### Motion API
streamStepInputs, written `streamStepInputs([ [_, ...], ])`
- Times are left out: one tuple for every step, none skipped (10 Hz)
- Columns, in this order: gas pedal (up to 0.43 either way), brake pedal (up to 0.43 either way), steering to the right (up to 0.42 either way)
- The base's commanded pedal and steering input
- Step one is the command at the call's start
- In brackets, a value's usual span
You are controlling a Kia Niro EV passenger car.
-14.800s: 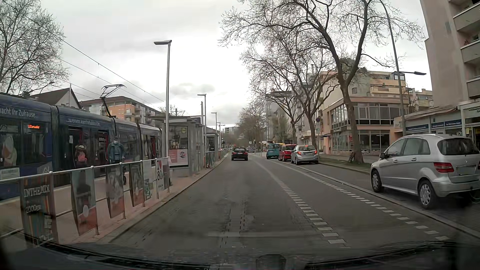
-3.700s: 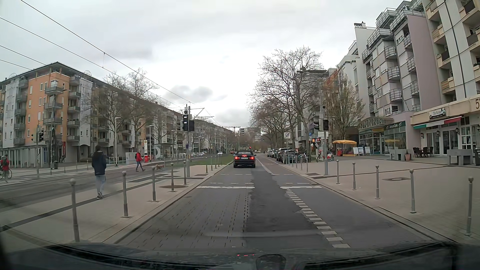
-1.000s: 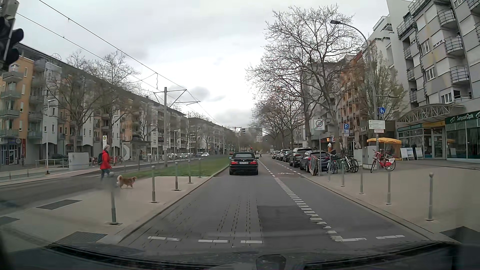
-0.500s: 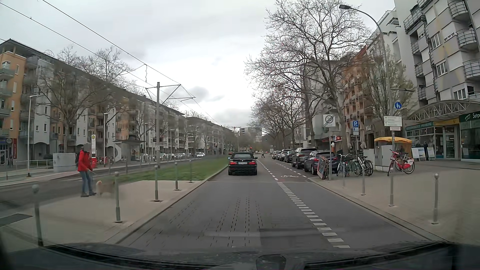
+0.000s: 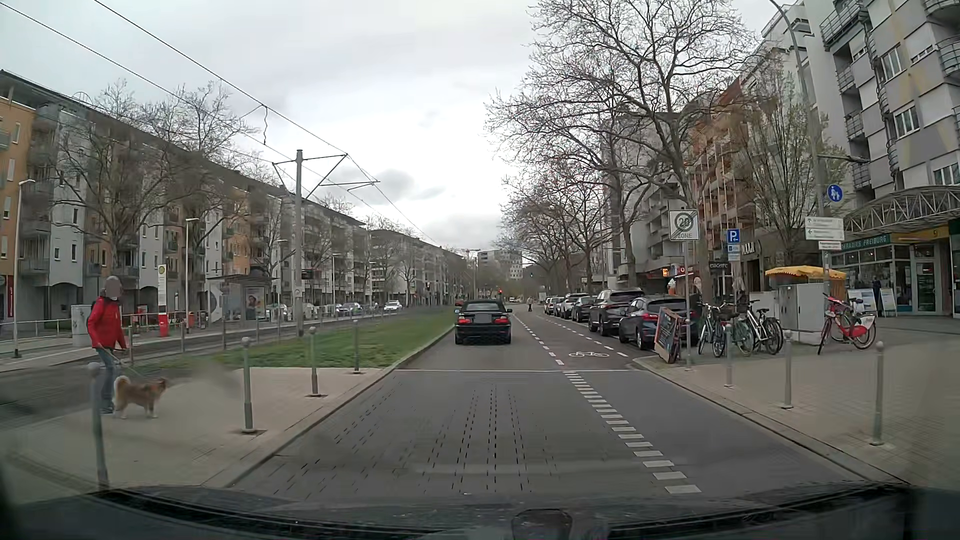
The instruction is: Follow the waypoints while adhering to traffic rules and regulations
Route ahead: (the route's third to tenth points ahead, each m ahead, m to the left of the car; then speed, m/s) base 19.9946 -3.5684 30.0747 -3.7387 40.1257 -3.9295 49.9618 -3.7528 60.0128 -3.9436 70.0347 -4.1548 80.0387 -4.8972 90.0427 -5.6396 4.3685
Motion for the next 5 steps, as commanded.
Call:
streamStepInputs([
  [0.047,0.0,0.002],
  [0.047,0.0,0.0],
  [0.047,0.0,-0.001],
  [0.047,0.0,-0.001],
  [0.047,0.0,-0.001],
])
